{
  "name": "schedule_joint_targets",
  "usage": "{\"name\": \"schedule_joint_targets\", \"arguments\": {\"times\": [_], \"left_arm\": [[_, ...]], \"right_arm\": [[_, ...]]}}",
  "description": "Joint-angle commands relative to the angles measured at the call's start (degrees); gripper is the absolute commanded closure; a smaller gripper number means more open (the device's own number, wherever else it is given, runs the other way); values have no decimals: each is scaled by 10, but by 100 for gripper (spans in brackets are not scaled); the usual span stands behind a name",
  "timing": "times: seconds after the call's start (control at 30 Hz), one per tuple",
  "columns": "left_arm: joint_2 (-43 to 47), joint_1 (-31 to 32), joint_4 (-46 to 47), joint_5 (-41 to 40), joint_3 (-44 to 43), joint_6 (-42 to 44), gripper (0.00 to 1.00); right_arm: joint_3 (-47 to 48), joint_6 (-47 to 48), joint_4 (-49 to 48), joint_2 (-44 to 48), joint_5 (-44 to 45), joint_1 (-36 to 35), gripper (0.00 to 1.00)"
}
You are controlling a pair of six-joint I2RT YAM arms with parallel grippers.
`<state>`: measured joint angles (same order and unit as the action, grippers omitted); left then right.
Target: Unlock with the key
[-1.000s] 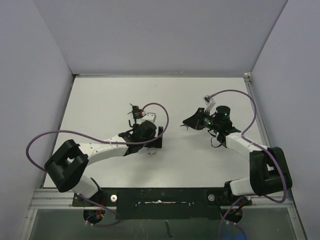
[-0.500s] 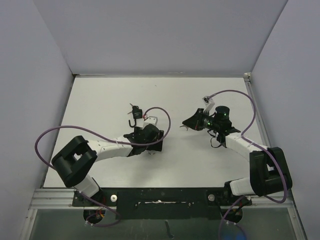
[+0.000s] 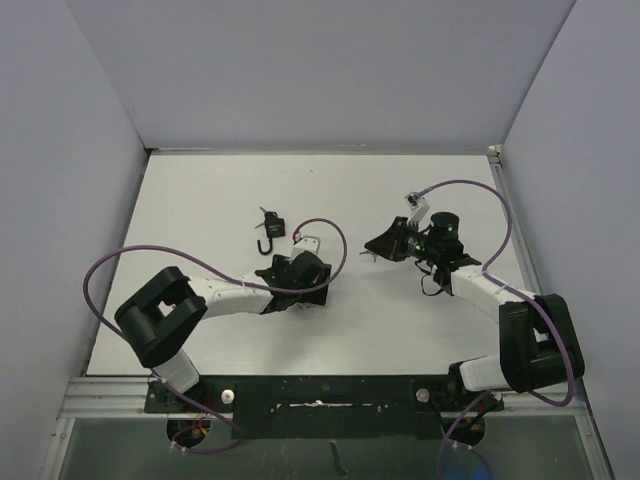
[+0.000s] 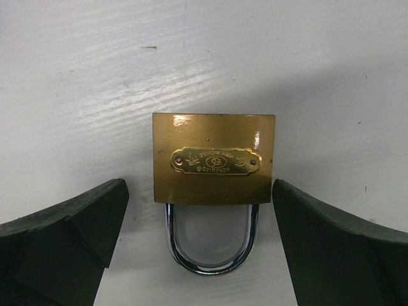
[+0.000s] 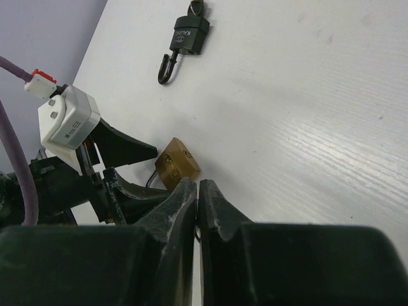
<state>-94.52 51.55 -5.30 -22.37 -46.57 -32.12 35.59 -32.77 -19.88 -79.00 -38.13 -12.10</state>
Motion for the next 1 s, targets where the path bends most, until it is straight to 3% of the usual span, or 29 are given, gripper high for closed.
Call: {"name": "schedule_joint_targets", "arguments": {"times": [0.0, 0.37, 0.57, 0.67, 0.77, 0.8, 0.87, 0.9, 0.97], "left_arm": [[-29, 4, 38, 6, -17, 5, 3], [-54, 13, 25, 3, -32, 12, 8], [-53, 15, 16, 14, -26, 7, 22], [-52, 15, 26, 25, -15, 5, 34], [-54, 15, 39, 36, -7, 5, 53], [-55, 15, 41, 38, -6, 7, 62], [-53, 14, 54, 39, -3, 12, 92], [-47, 15, 62, 38, 0, 16, 100], [-29, 15, 92, 36, 9, 33, 100]], "right_arm": [[-1, 4, -24, 23, -4, -4, 100], [3, 6, -22, 22, -6, -3, 100], [4, 6, -21, 21, -6, -4, 100], [5, 6, -21, 20, -6, -4, 100], [4, 6, -20, 17, -6, -3, 100], [4, 6, -20, 17, -5, -3, 100], [3, 7, -19, 17, -5, -3, 100], [2, 8, -17, 16, -5, -3, 100], [6, 14, -7, 17, -5, -3, 100]]}}
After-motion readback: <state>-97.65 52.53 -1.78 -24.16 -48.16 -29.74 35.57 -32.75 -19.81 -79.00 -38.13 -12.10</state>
